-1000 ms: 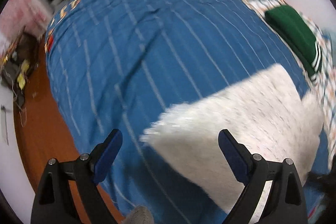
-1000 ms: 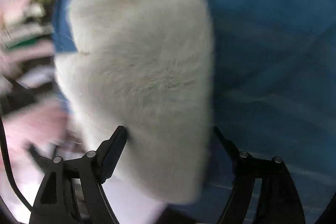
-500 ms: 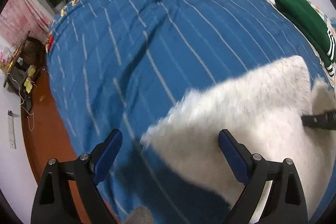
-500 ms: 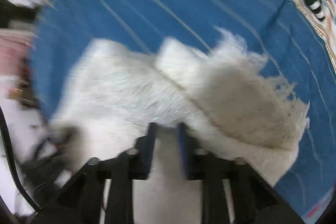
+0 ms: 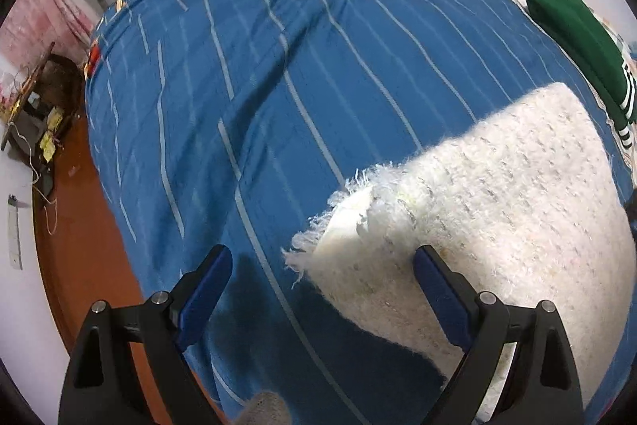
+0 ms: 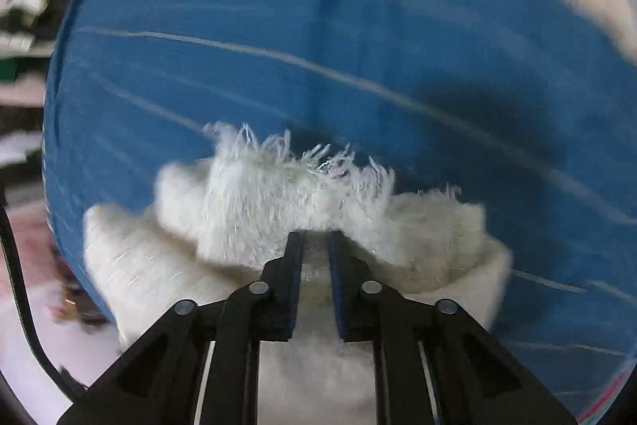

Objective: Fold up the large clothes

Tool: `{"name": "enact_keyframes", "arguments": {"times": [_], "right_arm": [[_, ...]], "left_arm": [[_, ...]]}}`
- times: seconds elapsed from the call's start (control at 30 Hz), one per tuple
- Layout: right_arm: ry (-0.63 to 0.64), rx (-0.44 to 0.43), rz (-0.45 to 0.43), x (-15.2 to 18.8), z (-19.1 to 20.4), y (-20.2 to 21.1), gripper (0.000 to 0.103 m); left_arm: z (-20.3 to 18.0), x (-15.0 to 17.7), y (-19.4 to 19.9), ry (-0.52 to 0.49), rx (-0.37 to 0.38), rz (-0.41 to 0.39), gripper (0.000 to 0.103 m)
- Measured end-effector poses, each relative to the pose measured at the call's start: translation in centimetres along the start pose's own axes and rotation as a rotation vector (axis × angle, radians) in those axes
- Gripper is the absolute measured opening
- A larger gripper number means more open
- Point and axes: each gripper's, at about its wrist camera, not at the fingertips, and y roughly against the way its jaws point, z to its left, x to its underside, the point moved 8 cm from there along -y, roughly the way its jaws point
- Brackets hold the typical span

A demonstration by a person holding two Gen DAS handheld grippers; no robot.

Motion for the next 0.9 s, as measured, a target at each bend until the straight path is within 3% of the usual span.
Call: {"name": "enact_keyframes", "arguments": {"times": [0.13, 0.27, 0.37, 0.43, 0.5, 0.57, 0.63, 0.87, 0.9], "right_arm": [[0.028, -0.009, 0.062, 0.0, -0.1, 1.5, 0.015], [0.214, 0.042, -0.041, 2.4, 2.5, 7.8, 0.025], [0.32, 0.006, -0.012, 5.2, 4.3, 10.5, 0.026], [0.367, 0.025, 0.07, 8.3, 5.1, 8.6, 0.026], [0.402, 0.127, 0.17, 10.7, 3.7, 4.2, 0.026], [0.397, 0.163, 0.165, 11.0, 2.8, 1.2, 0.026], [0.384, 0.183, 0.163, 10.6, 3.4, 1.1, 0.026], [0.38, 0.08, 0.139, 10.6, 3.7, 4.2, 0.028], [0.358, 0.04, 0.122, 10.9, 3.5, 5.2, 0.038]], "left_arm": [[0.0, -0.1, 0.0, -0.002, -0.002, 0.003, 0.094], [0.2, 0.3, 0.1, 0.015, 0.0, 0.01, 0.094], [0.2, 0.6, -0.1, 0.017, 0.002, 0.019, 0.094], [0.1, 0.8, -0.2, 0.009, -0.003, 0.025, 0.094], [0.0, 1.0, -0.4, -0.007, -0.015, 0.03, 0.094], [-0.1, 1.1, -0.5, -0.015, -0.018, 0.037, 0.094], [0.0, 1.2, -0.5, -0.019, -0.018, 0.037, 0.094], [0.1, 1.5, 0.8, -0.04, -0.021, 0.048, 0.094], [0.3, 1.7, 1.1, -0.04, -0.022, 0.055, 0.094]]}}
